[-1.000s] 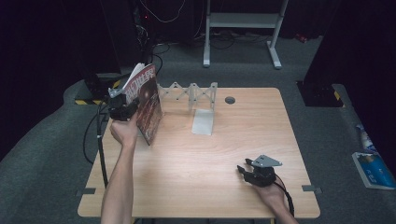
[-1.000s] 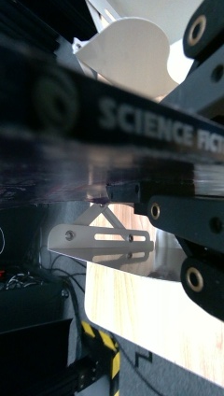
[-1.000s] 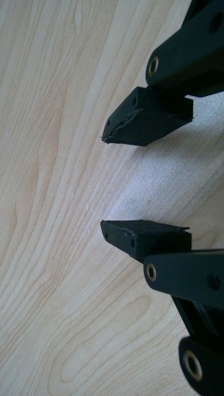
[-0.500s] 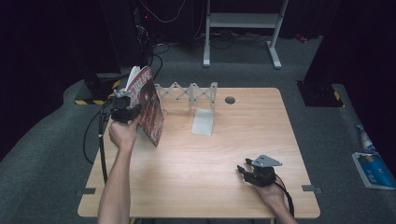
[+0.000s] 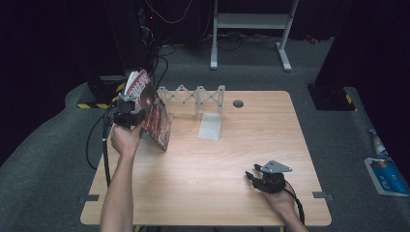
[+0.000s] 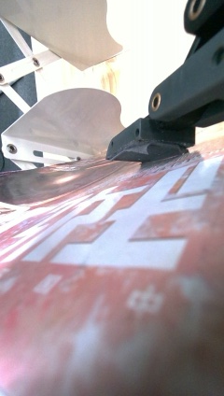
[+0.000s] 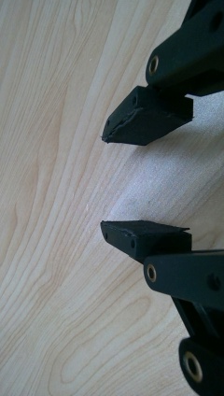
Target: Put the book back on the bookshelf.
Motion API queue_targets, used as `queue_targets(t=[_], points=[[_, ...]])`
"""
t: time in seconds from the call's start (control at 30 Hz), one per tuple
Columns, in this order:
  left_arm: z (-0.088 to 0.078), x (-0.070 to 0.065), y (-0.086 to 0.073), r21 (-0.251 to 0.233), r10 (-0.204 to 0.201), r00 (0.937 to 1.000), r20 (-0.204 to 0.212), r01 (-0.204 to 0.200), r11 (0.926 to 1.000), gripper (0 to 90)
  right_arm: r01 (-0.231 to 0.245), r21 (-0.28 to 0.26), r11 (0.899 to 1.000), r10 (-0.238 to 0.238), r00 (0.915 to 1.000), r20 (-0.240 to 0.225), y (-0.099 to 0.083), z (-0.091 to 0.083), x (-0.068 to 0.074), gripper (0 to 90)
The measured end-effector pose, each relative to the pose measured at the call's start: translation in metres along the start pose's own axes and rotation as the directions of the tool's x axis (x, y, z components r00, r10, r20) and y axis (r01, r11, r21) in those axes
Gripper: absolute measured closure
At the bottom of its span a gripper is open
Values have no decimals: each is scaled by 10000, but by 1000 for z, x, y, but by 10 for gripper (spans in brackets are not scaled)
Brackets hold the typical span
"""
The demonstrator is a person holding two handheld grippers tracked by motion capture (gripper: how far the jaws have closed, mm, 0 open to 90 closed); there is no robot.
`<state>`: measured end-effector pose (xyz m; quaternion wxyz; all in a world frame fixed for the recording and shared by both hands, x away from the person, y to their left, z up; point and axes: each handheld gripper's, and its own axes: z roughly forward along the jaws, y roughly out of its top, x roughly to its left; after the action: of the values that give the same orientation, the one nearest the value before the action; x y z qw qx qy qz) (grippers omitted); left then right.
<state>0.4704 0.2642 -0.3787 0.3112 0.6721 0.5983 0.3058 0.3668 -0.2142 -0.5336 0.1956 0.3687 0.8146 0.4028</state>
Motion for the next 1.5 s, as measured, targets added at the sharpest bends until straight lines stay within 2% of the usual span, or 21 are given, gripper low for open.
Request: queue_targets(t=[0.2, 0.33, 0.6, 1.2, 1.5], points=[[0, 2, -1, 218, 119, 9997, -201, -115, 9997, 682, -4, -2, 10000, 4, 10000, 0, 0, 0, 0, 501], [0, 3, -3, 290, -46, 9996, -263, 54, 9996, 659, 3, -3, 10000, -3, 10000, -1, 0, 0, 0, 501], [-1, 4, -3, 399, -22, 9994, -333, 35, 9992, 614, 21, -12, 10000, -21, 10000, 3, 0, 0, 0, 500], [-8, 16, -10, 404, -340, 9989, -318, 352, 9986, 541, 39, -15, 10000, -39, 10000, -4, 0, 0, 0, 499], [-12, 21, -15, 258, -497, 9983, -321, 505, 9984, 516, 40, -16, 10000, -40, 10000, -4, 0, 0, 0, 498]])
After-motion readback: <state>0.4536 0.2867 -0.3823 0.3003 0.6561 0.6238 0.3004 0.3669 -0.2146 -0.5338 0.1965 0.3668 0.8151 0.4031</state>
